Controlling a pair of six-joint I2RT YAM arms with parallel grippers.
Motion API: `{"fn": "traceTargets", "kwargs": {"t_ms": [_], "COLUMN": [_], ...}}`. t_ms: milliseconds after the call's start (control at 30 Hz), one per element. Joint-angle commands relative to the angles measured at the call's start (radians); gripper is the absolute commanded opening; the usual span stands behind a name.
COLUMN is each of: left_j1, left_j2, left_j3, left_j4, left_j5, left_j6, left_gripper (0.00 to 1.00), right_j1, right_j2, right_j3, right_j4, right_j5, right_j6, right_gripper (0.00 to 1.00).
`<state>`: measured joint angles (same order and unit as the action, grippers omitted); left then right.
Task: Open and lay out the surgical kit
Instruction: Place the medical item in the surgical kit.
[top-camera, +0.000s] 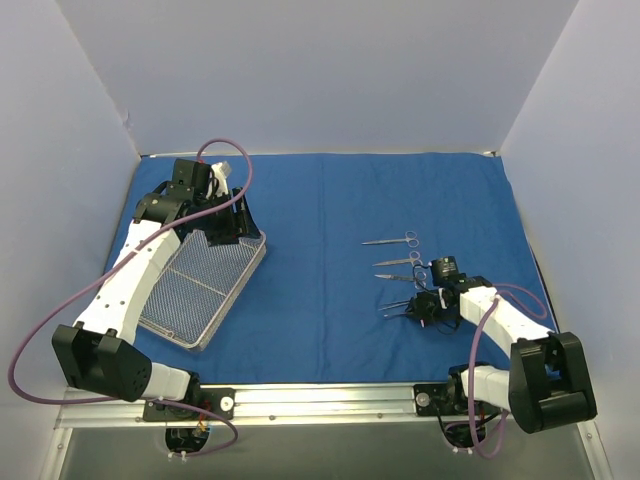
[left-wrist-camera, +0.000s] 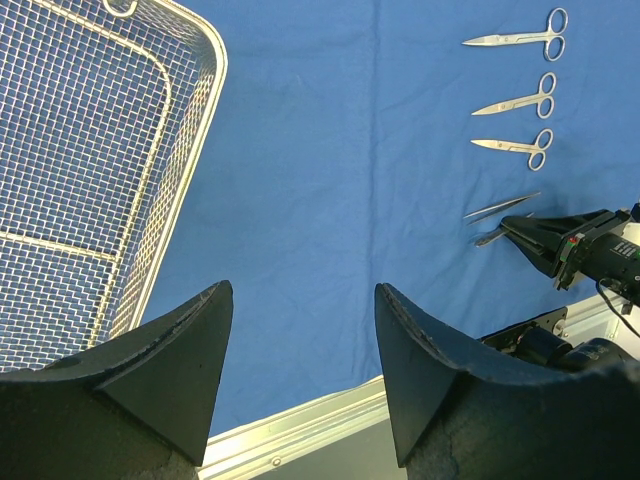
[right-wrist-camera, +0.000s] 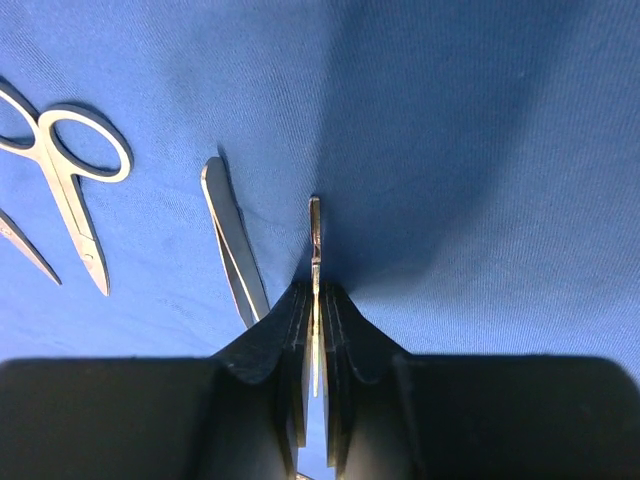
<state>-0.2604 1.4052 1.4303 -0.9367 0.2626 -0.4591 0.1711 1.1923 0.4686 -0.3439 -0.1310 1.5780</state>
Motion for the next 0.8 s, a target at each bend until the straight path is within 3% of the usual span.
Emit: {"fn": "traceTargets", "kwargs": {"t_ms": [0,167,333,567,667,767], "left_j1": [-0.003,-0.003,-0.003,-0.003,-0.002,-0.002], "left_j2": [-0.005,-0.009,-0.008,-0.018,-0.023,-0.032], "left_j3": [0.002,-0.004,-0.004,-0.008,-0.011,-0.022], "left_j4": [0.041,0.042,0.045,0.045,0.036,0.042], "left_j5": [0.017,0.018,0.021,0.018,0.006,0.007], "left_j6": [0.016,0.017,0.017,0.017,0.022,0.028], "left_gripper": [0.67,0.67,0.67,0.67,0.67,0.69], "right_j1": [-0.013,-0.016,-0.021,-0.025,-0.028,-0.027], "right_j2": [0.0,-0.033,-0.051,-0.134,-0.128,-0.065], "right_j3": [-0.019,-0.005,0.031,0.123,0.224,0.362], "right_j4": [-0.072,-0.13,-0.201,-0.323,-0.342,-0.327], "right_j5": [0.053,0.065,0.076,0.09,0.108,0.128], "right_j6": [0.008,-0.012,-0.047,-0.101,-0.191,-0.361], "right_gripper": [0.09,0.13,0.24,0.27,0.29,0.37]}}
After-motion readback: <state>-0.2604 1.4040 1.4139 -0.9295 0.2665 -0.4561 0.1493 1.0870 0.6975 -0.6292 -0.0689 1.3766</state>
